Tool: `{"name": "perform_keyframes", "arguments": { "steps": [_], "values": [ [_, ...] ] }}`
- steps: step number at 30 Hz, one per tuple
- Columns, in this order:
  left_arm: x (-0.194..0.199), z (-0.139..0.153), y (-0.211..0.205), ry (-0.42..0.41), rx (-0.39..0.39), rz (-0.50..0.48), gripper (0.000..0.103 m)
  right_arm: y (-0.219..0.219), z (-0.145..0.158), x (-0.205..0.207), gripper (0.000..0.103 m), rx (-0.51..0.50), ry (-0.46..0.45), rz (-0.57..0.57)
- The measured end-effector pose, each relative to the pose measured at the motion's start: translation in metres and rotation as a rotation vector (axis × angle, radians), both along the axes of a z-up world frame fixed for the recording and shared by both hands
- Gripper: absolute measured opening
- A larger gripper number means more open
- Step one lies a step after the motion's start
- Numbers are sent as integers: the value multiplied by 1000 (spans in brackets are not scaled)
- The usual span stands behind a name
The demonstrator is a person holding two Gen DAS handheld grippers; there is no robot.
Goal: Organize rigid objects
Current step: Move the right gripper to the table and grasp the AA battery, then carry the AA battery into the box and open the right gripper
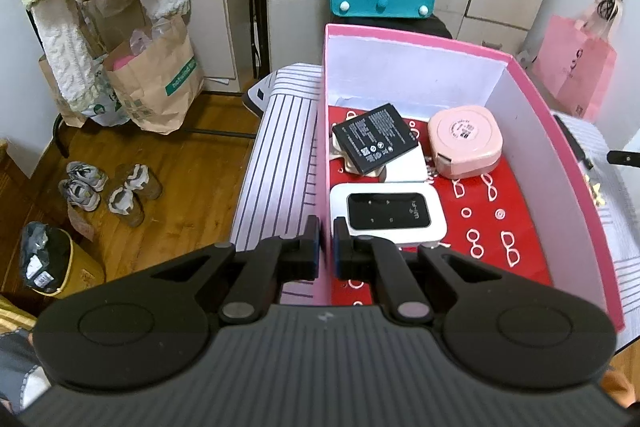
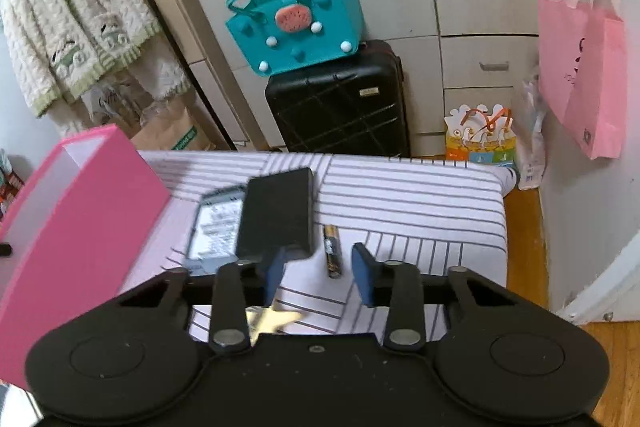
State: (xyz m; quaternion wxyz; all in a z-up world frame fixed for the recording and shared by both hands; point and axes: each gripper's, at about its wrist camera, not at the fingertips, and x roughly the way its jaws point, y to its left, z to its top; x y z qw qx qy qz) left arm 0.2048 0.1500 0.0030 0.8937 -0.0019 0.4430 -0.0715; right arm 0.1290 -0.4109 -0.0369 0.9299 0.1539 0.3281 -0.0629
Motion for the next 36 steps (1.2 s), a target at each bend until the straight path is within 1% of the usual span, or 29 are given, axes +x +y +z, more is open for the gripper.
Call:
{"name": "perform_keyframes", "arguments": {
  "steps": [1,4,7,10,15,16,17,18,19,22,23,26,30,33,36],
  "values": [
    [0,0,-1,7,8,-2,5,-2,-5,2,30,-7,4,28],
    [0,0,-2,23,26,-1,4,-3,-14,8,31,-30,9,55],
    [1,0,-5,48,42,-1,4,-4,-14,10,31,-76,-6,62],
    [4,1,-2,91,25,19,4,-3,-16,15,31,-120,-1,81],
    [4,3,-4,99,32,22,4,-6,-27,28,30,-126,14,89],
    [4,3,-4,96,35,21,4,-6,-29,29,24,-138,6,85],
    [3,3,-4,94,36,20,4,-3,-31,29,15,-167,0,78],
    [3,4,-4,92,36,20,4,0,-31,29,12,-199,3,70],
    [2,4,-4,92,33,20,5,2,-31,28,12,-219,7,61],
    [3,4,-3,90,24,17,5,4,-28,21,12,-183,9,38],
    [2,4,-3,89,21,16,5,5,-27,19,12,-187,7,29],
    [2,4,-2,85,20,8,5,12,-21,9,12,-201,-11,10],
    [0,3,-1,75,18,2,5,25,-1,-4,12,-194,-58,16],
    [-2,4,0,64,13,2,5,46,24,-12,12,-182,-114,68],
    [-3,3,4,64,-10,18,5,74,49,-16,12,-138,-171,161]
  ]
}}
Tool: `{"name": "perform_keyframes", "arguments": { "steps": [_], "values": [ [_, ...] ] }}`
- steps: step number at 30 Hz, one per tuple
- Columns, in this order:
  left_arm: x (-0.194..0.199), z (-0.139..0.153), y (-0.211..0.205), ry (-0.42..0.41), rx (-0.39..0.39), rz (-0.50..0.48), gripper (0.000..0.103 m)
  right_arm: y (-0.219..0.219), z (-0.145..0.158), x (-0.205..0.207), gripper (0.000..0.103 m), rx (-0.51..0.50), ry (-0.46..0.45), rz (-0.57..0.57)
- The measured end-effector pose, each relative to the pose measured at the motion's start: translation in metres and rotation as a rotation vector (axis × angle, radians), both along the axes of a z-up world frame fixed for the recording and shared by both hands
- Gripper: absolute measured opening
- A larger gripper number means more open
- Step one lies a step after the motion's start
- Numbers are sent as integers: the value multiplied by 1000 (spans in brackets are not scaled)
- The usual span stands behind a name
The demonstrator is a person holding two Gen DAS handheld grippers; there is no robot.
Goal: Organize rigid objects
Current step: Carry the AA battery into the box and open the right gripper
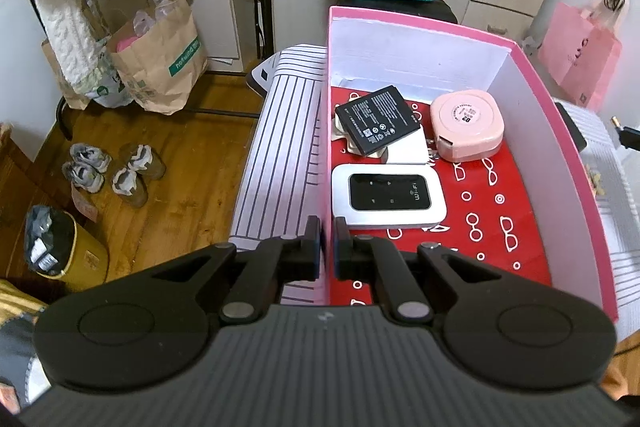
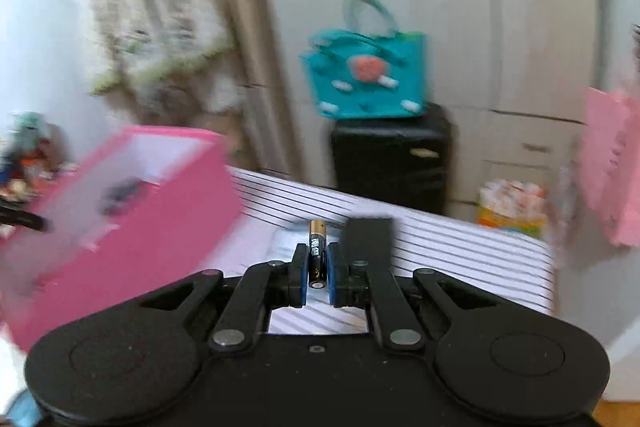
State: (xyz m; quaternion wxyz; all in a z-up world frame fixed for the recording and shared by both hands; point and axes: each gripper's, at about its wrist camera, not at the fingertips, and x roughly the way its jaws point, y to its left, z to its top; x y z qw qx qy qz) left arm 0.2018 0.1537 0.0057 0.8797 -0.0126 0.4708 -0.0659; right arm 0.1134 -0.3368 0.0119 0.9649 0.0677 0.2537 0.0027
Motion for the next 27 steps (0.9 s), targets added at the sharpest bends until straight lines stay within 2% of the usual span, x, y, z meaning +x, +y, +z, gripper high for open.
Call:
{"name": "perform_keyframes", "arguments": {
  "steps": [3,5,10,14,18,27],
  "values": [
    [-1,-2,3,-3,-16,5,5,42,27,3,12,16,-58,143],
    [-2,-2,4,-9,-19,-1,5,70,39,9,12,24,-59,243],
    [-5,-3,0,-23,12,-53,5,136,42,46,12,-9,71,379],
    [-4,-3,-1,-29,30,-101,6,174,25,78,12,-127,165,388],
    [-6,-3,0,-35,45,-145,7,200,7,99,12,-306,204,351],
    [-6,-4,3,-45,26,-163,7,218,-13,123,12,-380,306,350]
  ]
}}
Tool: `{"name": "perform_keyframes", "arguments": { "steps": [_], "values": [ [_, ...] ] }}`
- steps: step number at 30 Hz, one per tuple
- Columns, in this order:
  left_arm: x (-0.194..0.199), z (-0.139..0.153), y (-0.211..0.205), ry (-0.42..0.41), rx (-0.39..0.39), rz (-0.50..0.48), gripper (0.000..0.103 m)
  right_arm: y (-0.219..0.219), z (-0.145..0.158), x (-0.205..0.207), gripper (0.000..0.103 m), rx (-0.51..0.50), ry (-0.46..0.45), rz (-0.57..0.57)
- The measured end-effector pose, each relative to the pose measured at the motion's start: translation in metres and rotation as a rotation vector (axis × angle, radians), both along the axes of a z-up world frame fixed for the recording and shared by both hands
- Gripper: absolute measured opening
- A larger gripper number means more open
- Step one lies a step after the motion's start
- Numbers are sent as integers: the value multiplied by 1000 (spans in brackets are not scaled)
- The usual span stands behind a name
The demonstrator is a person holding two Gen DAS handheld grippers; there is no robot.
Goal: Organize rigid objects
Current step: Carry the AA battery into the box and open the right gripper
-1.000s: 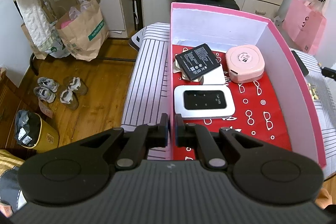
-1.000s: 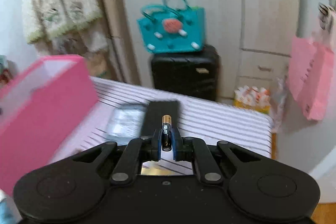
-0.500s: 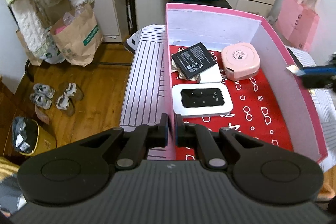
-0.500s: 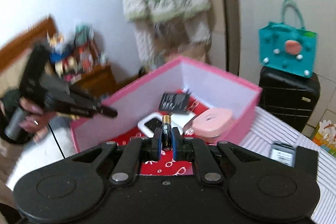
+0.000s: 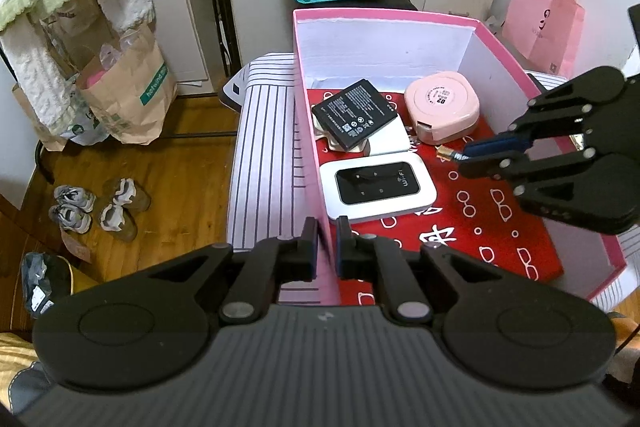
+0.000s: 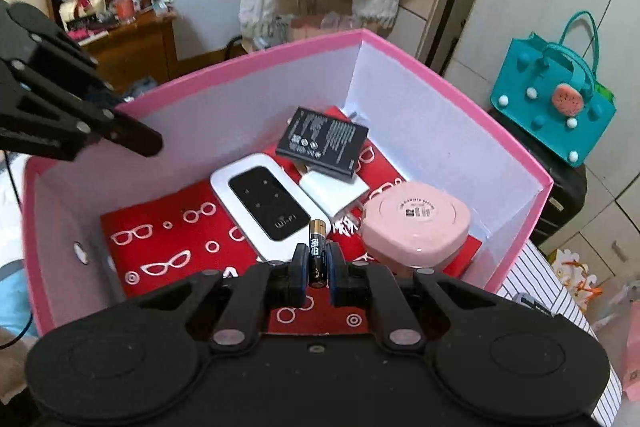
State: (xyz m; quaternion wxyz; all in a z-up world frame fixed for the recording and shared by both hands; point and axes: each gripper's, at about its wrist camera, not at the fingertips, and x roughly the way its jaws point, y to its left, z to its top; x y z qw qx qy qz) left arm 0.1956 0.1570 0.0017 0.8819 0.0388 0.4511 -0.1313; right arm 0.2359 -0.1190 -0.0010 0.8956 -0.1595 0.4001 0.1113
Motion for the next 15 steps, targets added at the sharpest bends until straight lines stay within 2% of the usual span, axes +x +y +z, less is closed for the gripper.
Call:
{"name": "perform_keyframes", "arguments": {
  "steps": [5,8,13,15],
  "values": [
    [-1,0,2,-2,-13,5,8,-3,-4,12,12,30,18,-61],
    [-1,0,4,-2,-21,8,8,-14,7,11,13,124,8,-87],
    [0,0,6,-1,-34,13,8,-52,35,-17,17,281,-74,-139],
    [-1,-1,6,-1,-42,17,8,-68,43,-34,18,309,-116,-174]
  ]
}}
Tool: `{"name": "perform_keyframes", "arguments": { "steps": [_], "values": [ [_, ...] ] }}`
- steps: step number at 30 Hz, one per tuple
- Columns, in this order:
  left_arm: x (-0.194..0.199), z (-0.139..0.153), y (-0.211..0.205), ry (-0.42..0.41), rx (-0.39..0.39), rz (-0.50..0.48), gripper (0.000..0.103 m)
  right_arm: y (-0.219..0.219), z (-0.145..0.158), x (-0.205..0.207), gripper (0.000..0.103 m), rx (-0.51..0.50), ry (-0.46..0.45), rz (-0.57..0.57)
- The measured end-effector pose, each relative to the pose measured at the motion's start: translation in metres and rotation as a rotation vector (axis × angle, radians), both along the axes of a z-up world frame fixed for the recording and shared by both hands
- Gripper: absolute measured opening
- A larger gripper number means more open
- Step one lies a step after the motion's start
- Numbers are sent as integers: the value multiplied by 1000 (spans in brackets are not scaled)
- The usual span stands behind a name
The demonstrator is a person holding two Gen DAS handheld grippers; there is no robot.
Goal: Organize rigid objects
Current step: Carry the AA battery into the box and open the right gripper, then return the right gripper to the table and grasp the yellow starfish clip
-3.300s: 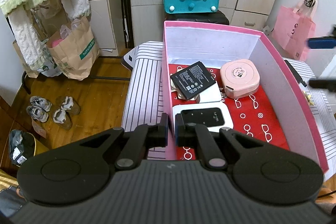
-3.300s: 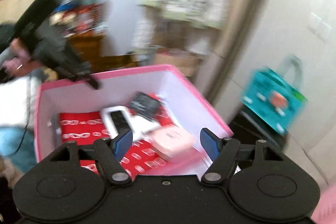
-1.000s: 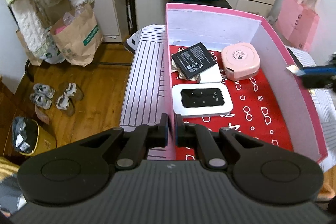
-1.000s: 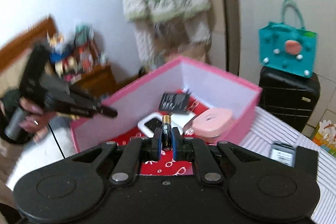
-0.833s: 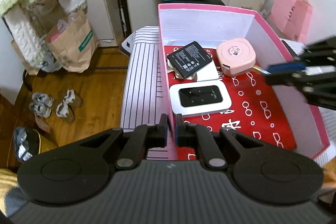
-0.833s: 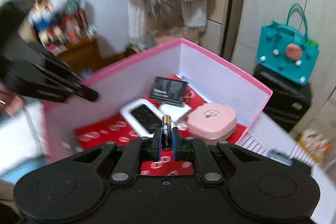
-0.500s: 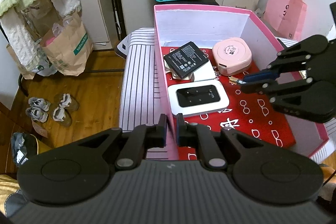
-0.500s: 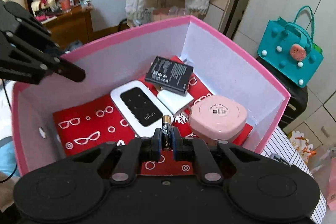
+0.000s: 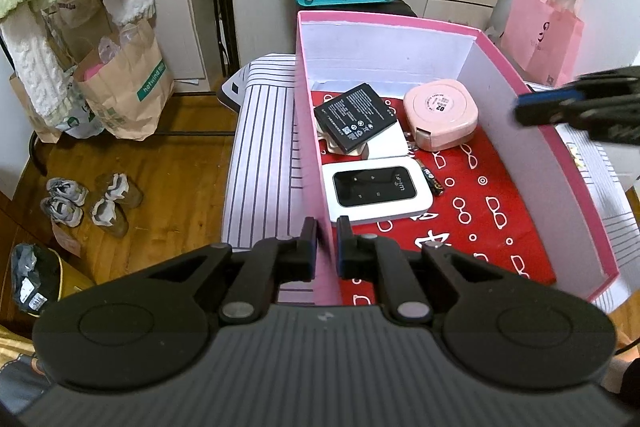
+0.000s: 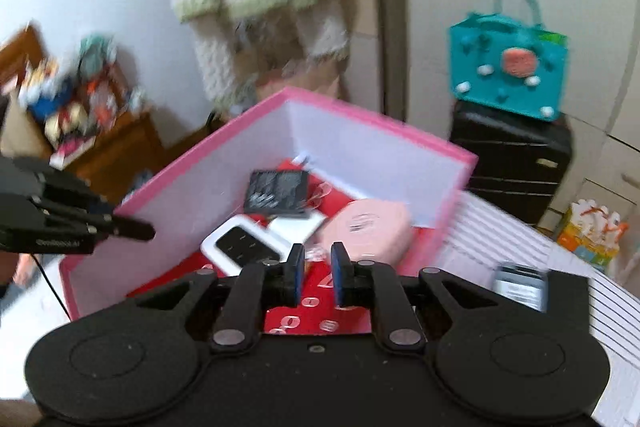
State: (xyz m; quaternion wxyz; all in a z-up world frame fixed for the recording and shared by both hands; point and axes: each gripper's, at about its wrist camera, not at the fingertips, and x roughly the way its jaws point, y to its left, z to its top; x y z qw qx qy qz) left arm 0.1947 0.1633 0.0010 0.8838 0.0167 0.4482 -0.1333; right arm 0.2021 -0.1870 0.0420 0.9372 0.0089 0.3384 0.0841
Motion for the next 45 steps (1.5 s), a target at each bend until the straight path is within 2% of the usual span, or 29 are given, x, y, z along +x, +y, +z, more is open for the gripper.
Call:
{"name": "perform_keyframes", "arguments": {
  "steps": [4,7,12,18,24,28,37,45],
  "values": [
    [0,-1,0,-1,-12,11,8,-38,8,-38,19,27,-58,-97],
    [-1,0,0,-2,-10,17,8,-65,7,-60,21,31,-67,-167],
    [-3,-1,-2,-9,-4,30,8,-108,-10,-86,22,50,-49,-258],
    [-3,-1,-4,-7,4,42,8,-139,-48,-100,29,76,-14,-299],
    [-3,0,-6,-6,8,49,8,-150,-89,-102,38,53,14,-345],
    [-3,0,-6,-5,13,52,8,-154,-105,-99,43,47,17,-359],
    [-3,0,-7,-3,13,53,8,-150,-119,-90,59,-22,-38,-374],
    [-3,0,-7,-3,13,52,8,-138,-125,-85,68,-87,-91,-387]
  ]
}}
